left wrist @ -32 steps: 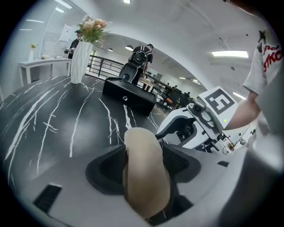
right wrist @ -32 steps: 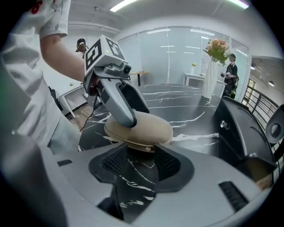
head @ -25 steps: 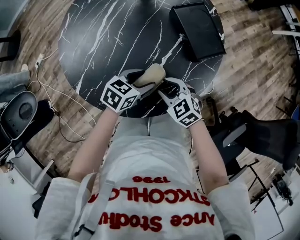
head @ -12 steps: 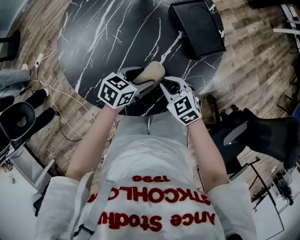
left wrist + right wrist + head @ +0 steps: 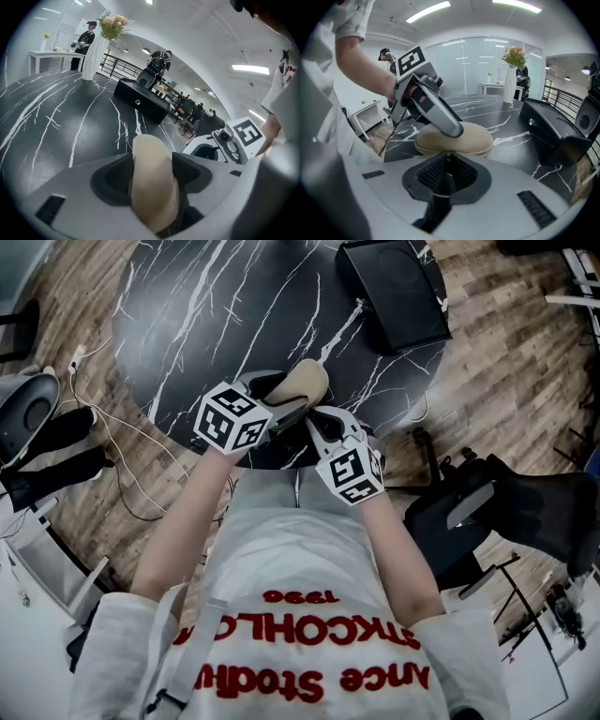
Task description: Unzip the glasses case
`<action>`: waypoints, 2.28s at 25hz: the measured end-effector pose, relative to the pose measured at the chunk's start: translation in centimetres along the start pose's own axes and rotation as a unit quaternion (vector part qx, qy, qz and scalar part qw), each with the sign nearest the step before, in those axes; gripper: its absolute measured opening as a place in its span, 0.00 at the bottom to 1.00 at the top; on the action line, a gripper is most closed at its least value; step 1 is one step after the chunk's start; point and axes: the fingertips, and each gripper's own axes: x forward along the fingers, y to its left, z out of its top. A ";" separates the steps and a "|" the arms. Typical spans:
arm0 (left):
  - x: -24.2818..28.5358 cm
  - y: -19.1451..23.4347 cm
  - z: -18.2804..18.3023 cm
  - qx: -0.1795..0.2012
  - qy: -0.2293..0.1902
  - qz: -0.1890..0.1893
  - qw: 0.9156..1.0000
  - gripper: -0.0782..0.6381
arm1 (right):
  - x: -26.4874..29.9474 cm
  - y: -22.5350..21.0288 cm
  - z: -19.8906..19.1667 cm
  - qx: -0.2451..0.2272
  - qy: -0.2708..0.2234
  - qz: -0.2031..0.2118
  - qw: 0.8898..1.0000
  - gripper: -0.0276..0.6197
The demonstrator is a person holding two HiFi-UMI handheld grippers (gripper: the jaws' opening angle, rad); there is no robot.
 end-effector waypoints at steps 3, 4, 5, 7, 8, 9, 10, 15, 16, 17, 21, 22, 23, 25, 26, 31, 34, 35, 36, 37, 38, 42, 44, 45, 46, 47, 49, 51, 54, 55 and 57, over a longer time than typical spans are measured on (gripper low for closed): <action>0.0 0.0 0.0 0.000 0.002 0.000 1.000 0.48 | 0.2 1.1 0.3 -0.001 -0.001 0.007 1.000 0.10; -0.1 0.0 0.0 0.000 0.002 0.000 1.000 0.48 | 0.3 1.4 0.3 -0.004 -0.001 0.009 1.000 0.10; 0.0 0.0 0.0 -0.001 0.002 0.001 1.000 0.48 | 0.3 1.5 0.3 -0.004 0.000 0.009 1.000 0.10; 0.1 0.0 0.0 0.000 0.002 0.001 1.000 0.48 | 0.3 1.6 0.3 -0.006 0.002 0.008 1.000 0.10; 0.1 0.0 0.0 0.000 0.003 0.001 1.000 0.48 | 0.4 1.8 0.4 -0.008 0.002 0.007 1.000 0.09; 0.0 0.0 -0.1 -0.001 0.003 0.002 1.000 0.48 | 0.5 2.1 0.4 -0.010 0.002 0.006 1.000 0.09; 0.0 0.0 -0.1 -0.001 0.003 0.002 1.000 0.48 | 0.5 2.3 0.5 -0.009 0.002 0.004 1.000 0.09; 0.0 0.1 -0.1 -0.002 0.003 0.001 1.000 0.48 | 1.0 3.7 0.6 -0.006 0.007 0.000 1.000 0.08; 0.0 0.1 0.0 -0.002 0.002 0.002 1.000 0.48 | 1.0 3.7 0.7 -0.003 0.008 -0.006 1.000 0.08; 0.0 0.1 0.0 -0.003 0.001 0.001 1.000 0.48 | 1.0 3.7 0.7 -0.001 0.009 -0.013 1.000 0.08; -0.2 0.0 0.1 -0.002 0.006 -0.002 1.000 0.48 | 0.6 2.3 0.1 0.013 0.011 -0.025 1.000 0.06; -0.2 0.0 0.1 -0.001 0.009 -0.003 1.000 0.48 | 0.6 2.0 0.1 0.010 0.012 -0.021 1.000 0.06; -0.3 0.0 0.1 0.001 0.011 -0.004 1.000 0.48 | 0.5 1.9 0.2 0.002 0.014 -0.018 1.000 0.06; -0.6 0.1 0.1 0.006 0.018 -0.002 1.000 0.48 | 0.4 1.2 0.3 -0.002 0.017 -0.024 1.000 0.06; -0.9 0.2 0.0 0.010 0.024 -0.001 1.000 0.48 | 0.3 0.5 0.3 0.006 0.017 -0.032 0.999 0.07; -2.6 0.1 -2.4 0.014 0.071 -0.002 0.997 0.48 | 0.6 -2.1 0.7 0.014 0.028 -0.035 0.999 0.07; -3.2 -1.2 -4.1 0.006 0.090 -0.008 0.996 0.47 | 1.2 -4.0 2.1 0.012 0.025 -0.048 0.998 0.07; -3.3 -1.8 -4.6 0.000 0.096 -0.012 0.995 0.47 | 1.5 -4.5 2.7 0.009 0.021 -0.048 0.999 0.07; -3.3 -2.4 -5.2 -0.004 0.101 -0.013 0.995 0.46 | 1.9 -4.8 3.4 0.000 0.019 -0.042 0.999 0.07; -3.2 -2.8 -5.6 -0.004 0.104 -0.010 0.995 0.46 | 2.3 -4.9 4.0 -0.014 0.021 -0.032 0.999 0.07; -3.2 -2.9 -5.8 -0.003 0.102 -0.005 0.995 0.45 | 2.5 -4.9 4.4 -0.031 0.026 -0.019 0.999 0.07; -3.8 -2.2 -4.5 -0.023 0.062 0.013 0.998 0.42 | 1.4 -4.3 4.0 -0.062 0.030 0.052 0.996 0.07; -4.4 -1.3 -2.8 0.004 0.040 0.042 0.998 0.43 | 0.1 -3.8 2.9 -0.060 0.029 0.095 0.993 0.08; -4.5 -1.1 -1.9 0.022 0.032 0.055 0.998 0.43 | -0.3 -3.4 2.2 -0.063 0.034 0.118 0.990 0.12; -4.4 -1.0 -1.0 0.037 0.026 0.062 0.997 0.43 | -0.6 -3.1 1.6 -0.071 0.043 0.140 0.987 0.17; -4.1 -1.0 -0.4 0.049 0.024 0.066 0.996 0.43 | -0.8 -2.8 1.0 -0.086 0.054 0.158 0.982 0.21; -3.3 -1.1 0.2 0.072 0.034 0.075 0.994 0.43 | -1.0 -2.5 0.2 -0.134 0.073 0.179 0.972 0.21; -3.0 -0.8 0.2 0.091 0.044 0.095 0.990 0.35 | -0.8 -2.1 -0.1 -0.180 0.087 0.194 0.960 0.21; -3.1 -0.5 0.2 0.099 0.045 0.112 0.988 0.32 | -0.5 -1.6 -0.4 -0.223 0.099 0.211 0.947 0.21; -3.1 -0.5 0.2 0.097 0.043 0.114 0.988 0.32 | -0.5 -1.4 -0.5 -0.231 0.100 0.213 0.944 0.21; -3.0 -0.5 0.2 0.093 0.038 0.116 0.988 0.31 | -0.4 -1.3 -0.5 -0.242 0.100 0.213 0.941 0.21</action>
